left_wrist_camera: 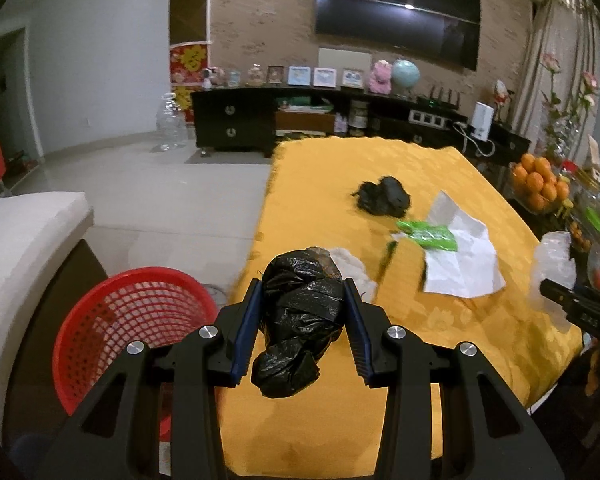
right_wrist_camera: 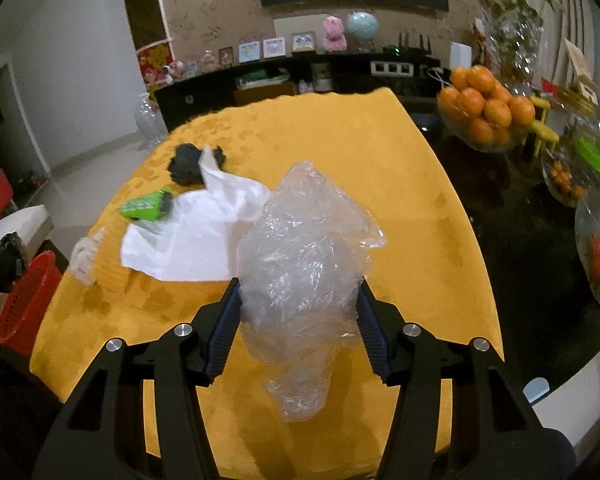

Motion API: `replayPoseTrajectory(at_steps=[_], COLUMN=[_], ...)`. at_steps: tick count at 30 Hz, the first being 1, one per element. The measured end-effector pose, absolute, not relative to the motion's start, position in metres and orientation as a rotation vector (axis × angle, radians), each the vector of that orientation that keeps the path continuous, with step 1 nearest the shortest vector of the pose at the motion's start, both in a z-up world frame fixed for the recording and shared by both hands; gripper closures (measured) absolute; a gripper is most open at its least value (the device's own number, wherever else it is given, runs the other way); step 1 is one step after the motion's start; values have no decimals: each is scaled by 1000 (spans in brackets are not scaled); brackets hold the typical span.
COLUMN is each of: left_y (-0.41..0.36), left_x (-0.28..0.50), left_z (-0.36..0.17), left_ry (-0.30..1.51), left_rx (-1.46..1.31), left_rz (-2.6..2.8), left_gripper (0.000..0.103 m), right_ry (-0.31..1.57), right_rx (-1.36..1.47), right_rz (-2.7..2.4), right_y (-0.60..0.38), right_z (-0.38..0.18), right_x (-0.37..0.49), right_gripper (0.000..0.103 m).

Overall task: Collect trash
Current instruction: 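Carry both bags over the red wastebasket and release them inside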

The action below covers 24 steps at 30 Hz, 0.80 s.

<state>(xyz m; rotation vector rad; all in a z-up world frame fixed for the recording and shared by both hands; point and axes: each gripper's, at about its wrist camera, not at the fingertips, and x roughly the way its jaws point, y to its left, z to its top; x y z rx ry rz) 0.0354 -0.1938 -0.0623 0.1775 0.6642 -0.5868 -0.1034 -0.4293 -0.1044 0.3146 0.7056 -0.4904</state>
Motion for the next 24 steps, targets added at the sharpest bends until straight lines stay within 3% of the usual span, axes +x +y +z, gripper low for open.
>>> replayPoseTrajectory(at_steps=[24], left_y=[-99], left_x=[80], left_z=[-44], left_ry=[620], left_rx=[79], left_rz=[-336], left_gripper=[65], right_ry=[664], right_rx=[203], right_rz=[-255], right_y=[-338], right_z=[-54], right_x=[-13], right_gripper=[50])
